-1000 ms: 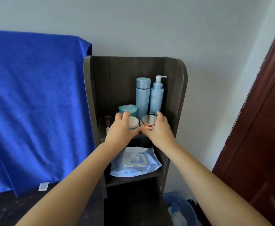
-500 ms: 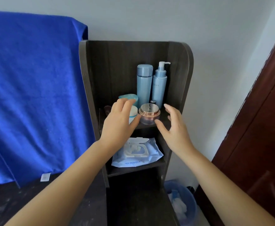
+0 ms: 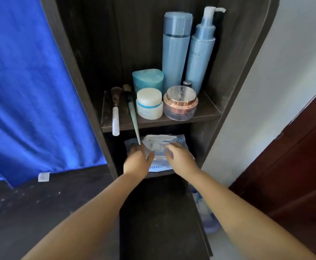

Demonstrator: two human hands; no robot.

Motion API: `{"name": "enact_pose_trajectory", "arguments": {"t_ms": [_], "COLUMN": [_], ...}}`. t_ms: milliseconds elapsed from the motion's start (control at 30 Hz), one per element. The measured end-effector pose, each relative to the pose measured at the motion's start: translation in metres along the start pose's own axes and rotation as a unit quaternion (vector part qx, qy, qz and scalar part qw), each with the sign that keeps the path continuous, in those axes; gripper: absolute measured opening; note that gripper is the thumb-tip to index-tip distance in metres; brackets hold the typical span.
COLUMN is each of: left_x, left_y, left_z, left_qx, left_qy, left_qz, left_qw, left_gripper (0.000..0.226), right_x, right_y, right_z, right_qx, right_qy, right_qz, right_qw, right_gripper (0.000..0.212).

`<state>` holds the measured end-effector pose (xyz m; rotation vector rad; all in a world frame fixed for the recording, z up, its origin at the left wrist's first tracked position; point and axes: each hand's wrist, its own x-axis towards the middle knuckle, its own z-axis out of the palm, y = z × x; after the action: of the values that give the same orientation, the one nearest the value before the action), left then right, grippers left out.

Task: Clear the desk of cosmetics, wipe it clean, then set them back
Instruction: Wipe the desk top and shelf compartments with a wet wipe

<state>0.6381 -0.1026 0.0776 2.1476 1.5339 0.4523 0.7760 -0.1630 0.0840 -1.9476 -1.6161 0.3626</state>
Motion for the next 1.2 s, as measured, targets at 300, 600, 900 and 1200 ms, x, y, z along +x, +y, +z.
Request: {"name": "enact_pose_trajectory", "arguments": {"t_ms": [300,600,900,1200], "left_x": [0.015,0.015,-0.07,-0.165], "left_y": [-0.001,0.0,-0.002,-0.139], "left_z": [0.015,0.004,-0.05,-0.057], "left_qx": [-0.047,-0.097,-0.461,-0.365], "left_qy": [0.025,-0.005,-0.036,-0.052], "left_qz": [-0.061,-0.077,-0.069,-0.171], "left_qw": [0.997,0.992,0.884,0.914], "left_gripper": [0.031,0.031,0.041,0.015], "right_x": [0.038,0.021,-0.021,-0.096], "right_y": [0.005,-0.008,-0.062,-0.115], "right_z": [0.025,-0.017,-0.045,0.073], "right_qx": [-0.025,0.165,0.299,0.231], "right_qy": [-0.043,-0.005,-0.105,-0.268], "right_qz": [0.013,0.103,0.078,0.094], "right_qw": [0.999,0.981,0.945,0.931], "right_gripper": [0.017,0.014,0.017,0.011]}}
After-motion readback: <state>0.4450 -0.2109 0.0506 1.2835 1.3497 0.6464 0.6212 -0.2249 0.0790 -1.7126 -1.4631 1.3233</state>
